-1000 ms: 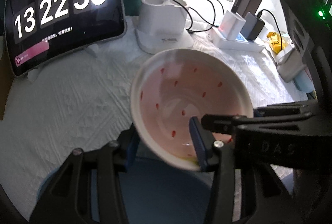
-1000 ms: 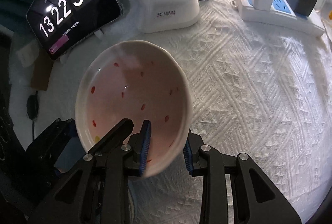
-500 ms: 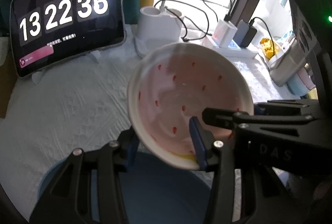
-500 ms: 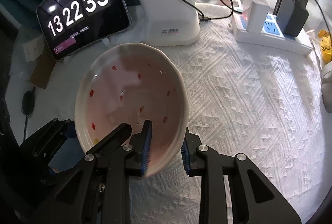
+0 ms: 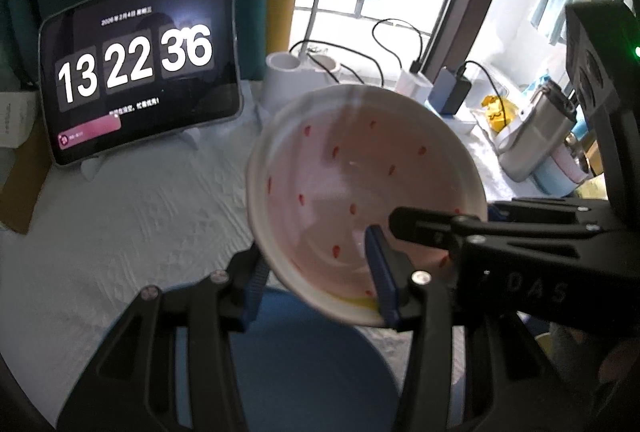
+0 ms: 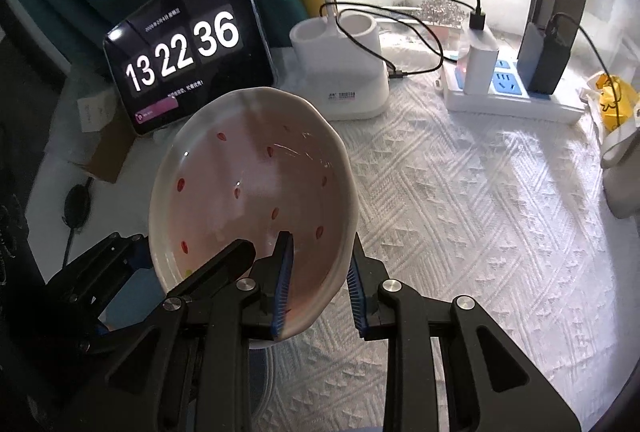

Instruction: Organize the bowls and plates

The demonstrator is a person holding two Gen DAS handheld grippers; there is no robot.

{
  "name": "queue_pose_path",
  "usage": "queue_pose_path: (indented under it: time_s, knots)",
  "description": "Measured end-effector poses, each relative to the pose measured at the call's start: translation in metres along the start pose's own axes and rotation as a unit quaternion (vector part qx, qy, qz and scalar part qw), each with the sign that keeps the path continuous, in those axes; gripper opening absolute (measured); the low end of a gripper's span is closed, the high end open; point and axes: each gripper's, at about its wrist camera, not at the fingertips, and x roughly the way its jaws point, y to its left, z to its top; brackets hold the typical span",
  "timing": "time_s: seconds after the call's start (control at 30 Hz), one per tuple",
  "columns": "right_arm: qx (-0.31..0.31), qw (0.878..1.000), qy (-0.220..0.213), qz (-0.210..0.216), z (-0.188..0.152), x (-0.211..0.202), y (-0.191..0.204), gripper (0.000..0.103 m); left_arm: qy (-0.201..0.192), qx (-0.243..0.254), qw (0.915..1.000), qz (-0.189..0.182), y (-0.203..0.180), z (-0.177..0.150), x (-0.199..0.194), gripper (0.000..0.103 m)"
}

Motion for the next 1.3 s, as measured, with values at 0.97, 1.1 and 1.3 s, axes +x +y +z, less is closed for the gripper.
queue_pose_path:
  time_s: [0.97, 1.1, 1.3]
  knots:
    - [0.01, 0.998, -0.061, 0.009, -0.055, -0.083, 0.005, 0.028, -0.044, 0.025, 0.9986, -0.017, -0.044, -0.037, -0.076, 0.047]
    - [0.013, 0.998, -0.067, 0.009, -0.064, -0.092, 0.005, 0.028, -0.046, 0.029, 0.9983, -0.02, -0.049, -0.041, -0.083, 0.047]
    - [0.019, 0.997, -0.074, 0.009, -0.077, -0.104, 0.001, 0.028, -0.049, 0.036, 0.9979, -0.024, -0.059, -0.049, -0.092, 0.047]
